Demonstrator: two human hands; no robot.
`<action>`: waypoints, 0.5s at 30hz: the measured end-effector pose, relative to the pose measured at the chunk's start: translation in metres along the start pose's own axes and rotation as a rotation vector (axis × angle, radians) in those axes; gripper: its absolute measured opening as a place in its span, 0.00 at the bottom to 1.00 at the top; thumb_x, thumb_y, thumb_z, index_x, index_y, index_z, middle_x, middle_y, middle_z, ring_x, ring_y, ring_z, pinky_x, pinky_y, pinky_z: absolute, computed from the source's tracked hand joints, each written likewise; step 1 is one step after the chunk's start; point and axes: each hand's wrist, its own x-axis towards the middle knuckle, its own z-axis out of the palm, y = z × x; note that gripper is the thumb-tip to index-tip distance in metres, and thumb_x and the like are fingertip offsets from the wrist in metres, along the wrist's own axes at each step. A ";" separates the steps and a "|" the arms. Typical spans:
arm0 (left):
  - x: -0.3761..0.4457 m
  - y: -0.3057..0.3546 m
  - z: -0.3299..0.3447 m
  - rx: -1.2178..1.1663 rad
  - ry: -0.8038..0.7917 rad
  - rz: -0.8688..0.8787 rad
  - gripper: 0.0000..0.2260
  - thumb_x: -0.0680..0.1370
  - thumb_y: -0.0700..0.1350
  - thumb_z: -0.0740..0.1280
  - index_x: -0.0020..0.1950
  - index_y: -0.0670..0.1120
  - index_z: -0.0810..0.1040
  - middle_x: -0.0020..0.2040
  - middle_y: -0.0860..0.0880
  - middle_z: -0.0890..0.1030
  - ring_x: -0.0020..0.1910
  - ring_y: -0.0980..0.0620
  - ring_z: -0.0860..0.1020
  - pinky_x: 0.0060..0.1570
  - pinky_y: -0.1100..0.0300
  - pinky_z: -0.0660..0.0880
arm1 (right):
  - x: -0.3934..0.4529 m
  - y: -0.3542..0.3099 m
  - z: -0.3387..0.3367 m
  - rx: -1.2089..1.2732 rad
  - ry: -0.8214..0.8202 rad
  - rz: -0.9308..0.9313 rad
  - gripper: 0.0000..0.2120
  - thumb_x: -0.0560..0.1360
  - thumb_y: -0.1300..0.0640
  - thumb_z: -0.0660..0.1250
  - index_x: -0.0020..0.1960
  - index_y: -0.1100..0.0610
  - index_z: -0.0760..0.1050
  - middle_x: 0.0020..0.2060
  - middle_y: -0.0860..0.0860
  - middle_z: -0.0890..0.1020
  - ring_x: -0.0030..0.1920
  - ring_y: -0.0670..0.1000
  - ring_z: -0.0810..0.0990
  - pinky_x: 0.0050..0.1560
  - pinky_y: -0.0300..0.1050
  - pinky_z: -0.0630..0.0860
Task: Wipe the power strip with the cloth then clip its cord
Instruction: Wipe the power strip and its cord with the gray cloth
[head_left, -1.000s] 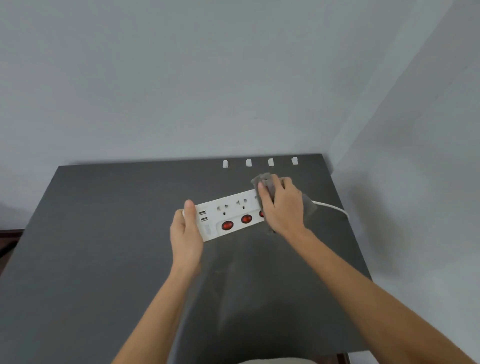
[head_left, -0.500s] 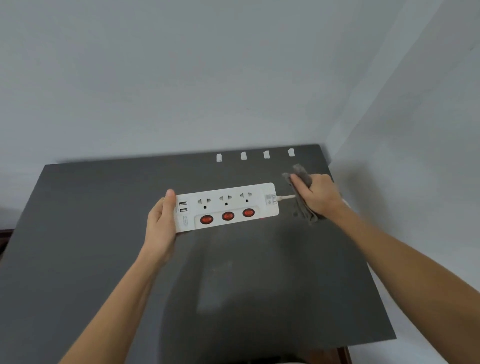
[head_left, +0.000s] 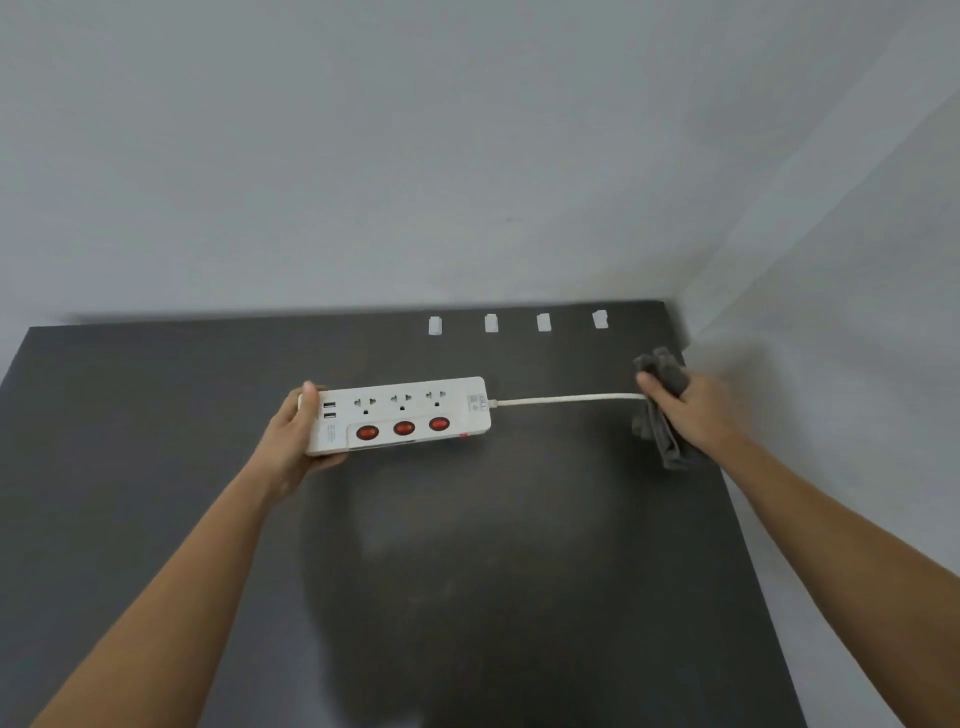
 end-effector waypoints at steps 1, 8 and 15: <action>0.008 0.000 -0.003 0.014 -0.030 -0.011 0.13 0.79 0.58 0.60 0.57 0.52 0.72 0.56 0.45 0.79 0.48 0.48 0.80 0.43 0.50 0.79 | 0.005 -0.002 0.007 -0.009 -0.023 -0.035 0.19 0.70 0.36 0.66 0.45 0.51 0.79 0.39 0.54 0.84 0.45 0.58 0.82 0.47 0.48 0.76; 0.065 -0.020 -0.033 0.261 -0.238 -0.096 0.44 0.57 0.45 0.84 0.68 0.48 0.65 0.64 0.44 0.77 0.61 0.45 0.79 0.48 0.52 0.80 | 0.035 0.005 0.029 -0.061 -0.046 -0.116 0.22 0.69 0.32 0.64 0.48 0.50 0.77 0.40 0.53 0.85 0.45 0.58 0.82 0.46 0.53 0.78; 0.064 -0.012 -0.022 0.495 -0.035 0.076 0.47 0.49 0.55 0.80 0.65 0.49 0.67 0.58 0.52 0.76 0.57 0.53 0.76 0.54 0.56 0.74 | 0.043 0.010 0.038 -0.016 0.029 -0.158 0.11 0.75 0.48 0.67 0.41 0.54 0.72 0.34 0.55 0.80 0.40 0.61 0.80 0.38 0.47 0.70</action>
